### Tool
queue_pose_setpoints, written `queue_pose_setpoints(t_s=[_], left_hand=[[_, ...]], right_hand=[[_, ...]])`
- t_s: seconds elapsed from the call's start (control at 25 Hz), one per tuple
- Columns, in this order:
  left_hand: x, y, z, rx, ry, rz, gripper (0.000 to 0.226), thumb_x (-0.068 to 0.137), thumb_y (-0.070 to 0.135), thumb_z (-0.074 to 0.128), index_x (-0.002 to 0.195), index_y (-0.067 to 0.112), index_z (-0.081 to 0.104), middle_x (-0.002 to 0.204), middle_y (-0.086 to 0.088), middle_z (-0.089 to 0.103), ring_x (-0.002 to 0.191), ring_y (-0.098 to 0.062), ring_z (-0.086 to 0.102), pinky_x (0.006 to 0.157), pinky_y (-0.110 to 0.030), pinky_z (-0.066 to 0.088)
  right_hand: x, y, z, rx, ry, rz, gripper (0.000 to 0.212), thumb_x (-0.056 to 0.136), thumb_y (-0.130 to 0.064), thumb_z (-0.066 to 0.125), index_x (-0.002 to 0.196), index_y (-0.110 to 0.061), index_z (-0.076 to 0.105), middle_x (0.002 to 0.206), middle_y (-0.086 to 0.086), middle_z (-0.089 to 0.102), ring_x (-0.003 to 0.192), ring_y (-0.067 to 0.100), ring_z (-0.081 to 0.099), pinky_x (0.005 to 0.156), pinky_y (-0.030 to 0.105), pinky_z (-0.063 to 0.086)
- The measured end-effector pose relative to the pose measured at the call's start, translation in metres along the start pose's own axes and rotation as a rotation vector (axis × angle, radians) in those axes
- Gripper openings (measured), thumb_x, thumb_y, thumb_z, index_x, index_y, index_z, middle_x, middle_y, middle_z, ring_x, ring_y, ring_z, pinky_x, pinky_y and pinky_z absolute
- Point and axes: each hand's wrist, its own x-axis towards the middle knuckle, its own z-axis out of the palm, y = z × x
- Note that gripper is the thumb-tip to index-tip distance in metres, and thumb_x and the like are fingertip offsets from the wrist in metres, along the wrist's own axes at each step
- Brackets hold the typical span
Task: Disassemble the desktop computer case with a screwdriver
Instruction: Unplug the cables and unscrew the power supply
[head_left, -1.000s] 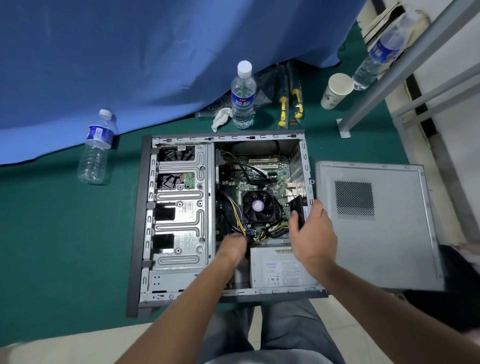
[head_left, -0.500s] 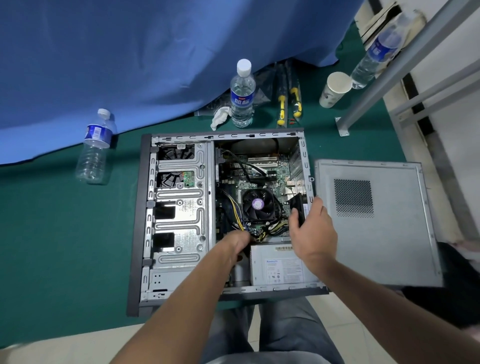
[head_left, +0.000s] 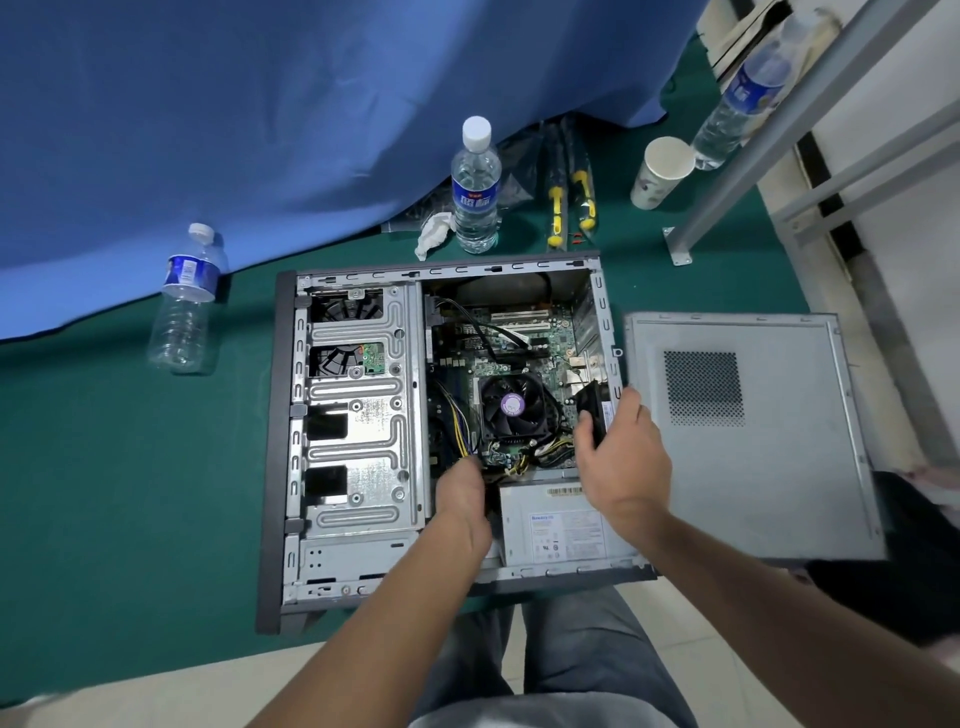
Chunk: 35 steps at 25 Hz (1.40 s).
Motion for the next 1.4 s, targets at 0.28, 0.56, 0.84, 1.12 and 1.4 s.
queue_pose_setpoints(t_s=[0.28, 0.56, 0.84, 1.12, 1.4], left_hand=[[-0.010, 0.002, 0.004, -0.093, -0.055, 0.121, 0.038, 0.095, 0.002, 0.039, 0.121, 0.017, 0.061, 0.094, -0.006, 0.073, 0.076, -0.017, 0.068, 0.063, -0.028, 0.056], [-0.024, 0.013, 0.007, 0.426, -0.041, 0.178, 0.044, 0.097, 0.013, 0.044, 0.140, 0.010, 0.044, 0.129, -0.014, 0.057, 0.112, -0.031, 0.060, 0.091, -0.038, 0.050], [-0.016, 0.033, 0.011, 1.368, -0.272, 0.505, 0.040, 0.099, 0.020, 0.043, 0.137, 0.014, 0.055, 0.119, -0.007, 0.061, 0.098, -0.021, 0.060, 0.083, -0.027, 0.045], [0.005, 0.021, 0.030, 1.405, -0.320, 0.312, 0.059, 0.095, 0.040, 0.046, 0.151, 0.028, 0.036, 0.158, -0.006, 0.031, 0.143, -0.031, 0.032, 0.118, -0.050, 0.027], [0.010, 0.023, 0.038, 1.439, -0.300, 0.308, 0.054, 0.091, 0.029, 0.047, 0.145, 0.023, 0.046, 0.151, -0.008, 0.043, 0.138, -0.030, 0.038, 0.115, -0.046, 0.032]], right_hand=[[0.000, 0.001, 0.002, -0.002, 0.018, -0.009, 0.052, 0.095, -0.045, 0.043, 0.132, -0.011, 0.033, 0.112, 0.013, 0.060, 0.101, 0.029, 0.059, 0.078, 0.038, 0.050], [0.000, 0.002, 0.003, -0.005, 0.024, -0.008, 0.051, 0.094, -0.046, 0.043, 0.132, -0.012, 0.034, 0.109, 0.012, 0.060, 0.097, 0.028, 0.059, 0.075, 0.035, 0.049], [0.001, 0.001, 0.002, 0.001, 0.021, -0.005, 0.050, 0.094, -0.046, 0.043, 0.131, -0.013, 0.034, 0.111, 0.012, 0.059, 0.101, 0.028, 0.058, 0.078, 0.037, 0.049], [0.001, 0.000, 0.002, -0.002, 0.026, -0.005, 0.052, 0.094, -0.045, 0.044, 0.132, -0.011, 0.036, 0.113, 0.012, 0.059, 0.102, 0.030, 0.058, 0.079, 0.037, 0.049], [0.001, 0.001, 0.002, 0.007, 0.016, 0.000, 0.049, 0.095, -0.045, 0.041, 0.132, -0.012, 0.036, 0.112, 0.013, 0.059, 0.102, 0.030, 0.058, 0.078, 0.038, 0.048]])
